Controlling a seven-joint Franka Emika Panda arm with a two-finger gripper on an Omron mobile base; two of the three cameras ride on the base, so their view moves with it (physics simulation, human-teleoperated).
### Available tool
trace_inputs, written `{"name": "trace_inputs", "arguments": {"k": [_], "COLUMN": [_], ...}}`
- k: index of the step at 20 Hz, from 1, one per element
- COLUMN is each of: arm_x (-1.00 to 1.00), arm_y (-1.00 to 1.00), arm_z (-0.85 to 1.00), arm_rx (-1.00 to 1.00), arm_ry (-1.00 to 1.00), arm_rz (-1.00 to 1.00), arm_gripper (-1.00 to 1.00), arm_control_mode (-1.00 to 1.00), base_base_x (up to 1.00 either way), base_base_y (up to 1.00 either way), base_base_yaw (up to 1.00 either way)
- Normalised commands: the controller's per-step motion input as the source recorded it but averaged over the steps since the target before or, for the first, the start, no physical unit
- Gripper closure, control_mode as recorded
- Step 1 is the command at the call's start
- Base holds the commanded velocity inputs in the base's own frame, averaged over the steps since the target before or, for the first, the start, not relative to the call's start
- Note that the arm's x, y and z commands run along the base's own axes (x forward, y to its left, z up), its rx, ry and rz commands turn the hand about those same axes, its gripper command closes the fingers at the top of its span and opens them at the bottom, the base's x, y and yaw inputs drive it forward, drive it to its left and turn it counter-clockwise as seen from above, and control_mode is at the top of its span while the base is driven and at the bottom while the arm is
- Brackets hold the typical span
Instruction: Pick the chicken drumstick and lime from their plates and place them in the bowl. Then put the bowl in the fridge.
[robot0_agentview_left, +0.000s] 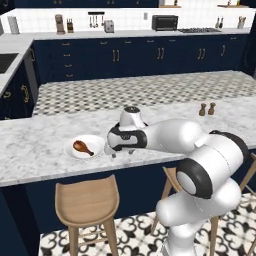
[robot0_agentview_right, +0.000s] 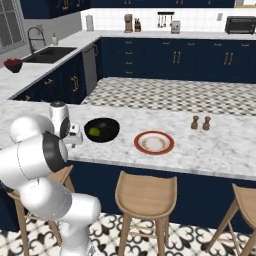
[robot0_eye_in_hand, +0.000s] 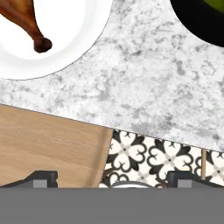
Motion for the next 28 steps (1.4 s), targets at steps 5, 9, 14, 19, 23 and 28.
{"name": "trace_inputs", "arguments": {"k": [5, 9, 14, 19, 23, 28], "arm_x": [0.0, 0.0, 0.0, 0.0, 0.0, 0.29], "arm_y": [0.0, 0.0, 0.0, 0.0, 0.0, 0.0], "arm_z": [0.0, 0.0, 0.0, 0.0, 0.0, 0.0], "arm_rx": [0.0, 0.0, 0.0, 0.0, 0.0, -0.01], "arm_ry": [0.0, 0.0, 0.0, 0.0, 0.0, -0.01], "arm_rz": [0.0, 0.0, 0.0, 0.0, 0.0, 0.01], "arm_gripper": [-1.0, -1.0, -1.0, -1.0, -1.0, -1.0], "arm_control_mode": [1.0, 1.0, 1.0, 1.0, 1.0, -1.0], "base_base_x": [0.52, 0.03, -0.08, 0.58, 0.24, 0.1], "base_base_y": [0.73, 0.88, 0.52, 0.04, 0.0, 0.01], "base_base_yaw": [-0.15, -0.04, 0.04, 0.03, 0.02, 0.01]}}
